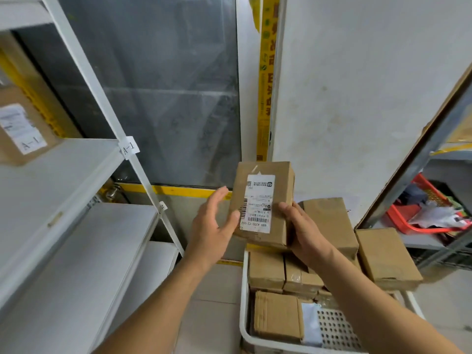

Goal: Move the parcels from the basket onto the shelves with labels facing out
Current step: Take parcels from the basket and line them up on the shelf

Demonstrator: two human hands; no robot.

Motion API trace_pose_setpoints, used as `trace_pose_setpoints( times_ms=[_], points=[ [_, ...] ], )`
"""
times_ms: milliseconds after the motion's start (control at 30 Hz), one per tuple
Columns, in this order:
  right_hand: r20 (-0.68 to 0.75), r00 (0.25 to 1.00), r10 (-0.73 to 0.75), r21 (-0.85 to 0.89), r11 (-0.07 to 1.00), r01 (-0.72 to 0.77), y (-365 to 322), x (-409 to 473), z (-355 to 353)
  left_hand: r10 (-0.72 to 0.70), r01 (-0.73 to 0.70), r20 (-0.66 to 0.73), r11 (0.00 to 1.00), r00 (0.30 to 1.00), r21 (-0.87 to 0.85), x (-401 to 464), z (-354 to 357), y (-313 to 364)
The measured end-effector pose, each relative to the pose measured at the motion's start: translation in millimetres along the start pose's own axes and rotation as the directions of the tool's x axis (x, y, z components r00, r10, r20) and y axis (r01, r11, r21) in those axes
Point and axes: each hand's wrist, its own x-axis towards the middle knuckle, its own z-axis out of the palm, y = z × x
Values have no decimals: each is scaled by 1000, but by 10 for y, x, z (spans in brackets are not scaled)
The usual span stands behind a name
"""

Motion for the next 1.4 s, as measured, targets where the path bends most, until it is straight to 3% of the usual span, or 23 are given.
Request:
trace_pose_setpoints(
  times_ms=[67, 133, 167, 233, 300, 367, 433, 500, 533, 600, 667, 733, 800, 867, 967, 1033, 1200, 1300, 1400],
  points=[
    [7, 1000, 30, 66, 997, -31, 27, 28, 53, -206, 206, 73, 979, 976, 3, 79, -95, -115],
    [26, 996, 84, 154, 984, -87, 107, 77, 100, -382, 432, 239, 878, 893, -209, 66, -135, -205],
    [60, 993, 100, 166, 980, -109, 150, 105, 126, -401, 502, 324, 792, 857, -348, 43, -130, -257],
    [128, 987, 98, 105, 988, -111, 250, 150, 143, -367, 517, 367, 665, 855, -539, 17, -120, -296],
    [121, 990, 73, 18, 997, -76, 263, 170, 143, -365, 451, 268, 656, 892, -606, 22, -198, -318],
    [27, 1000, -11, -175, 984, 16, 187, 194, 151, -377, 391, 143, 742, 915, -544, 48, -371, -337],
    [2, 986, -168, -485, 862, 148, 55, 253, 156, -352, 357, 78, 868, 933, -346, 58, -590, -307],
    [168, 938, -305, -715, 617, 328, -84, 365, 201, -348, 357, 83, 926, 934, -126, 46, -797, -229],
    [289, 911, -294, -765, 502, 405, -140, 428, 244, -351, 359, 115, 931, 929, -59, 40, -885, -172],
    [476, 873, -108, -776, 416, 474, -222, 535, 361, -354, 362, 199, 932, 914, -4, 23, -1019, -58],
    [548, 823, 148, -749, 525, 404, -261, 574, 498, -330, 340, 251, 940, 910, 3, -13, -1132, 13],
    [590, 758, 277, -704, 636, 316, -240, 588, 608, -298, 309, 245, 951, 923, -7, -62, -1229, 30],
    [602, 756, 257, -641, 720, 266, -171, 574, 711, -284, 294, 171, 955, 944, -39, -112, -1313, 21],
    [576, 791, 204, -540, 822, 182, -93, 551, 822, -272, 270, -17, 959, 962, -90, -171, -1392, -4],
    [496, 853, 161, -383, 922, 49, 12, 532, 1023, -290, 220, -334, 947, 897, -233, -306, -1549, -90],
    [430, 896, 113, -328, 944, 39, 48, 536, 1169, -305, 224, -335, 939, 891, -260, -451, -1607, -130],
    [350, 934, 67, -265, 964, 30, 161, 576, 1674, -356, 305, -156, 911, 921, -278, -701, -1636, -314],
    [402, 914, 58, -302, 951, 73, 221, 585, 2060, -311, 257, -230, 937, 922, -239, -711, -1874, -442],
    [526, 846, 89, -374, 918, 135, 196, 618, 2400, -241, 193, -295, 964, 925, -182, -757, -2264, -461]
  ],
)
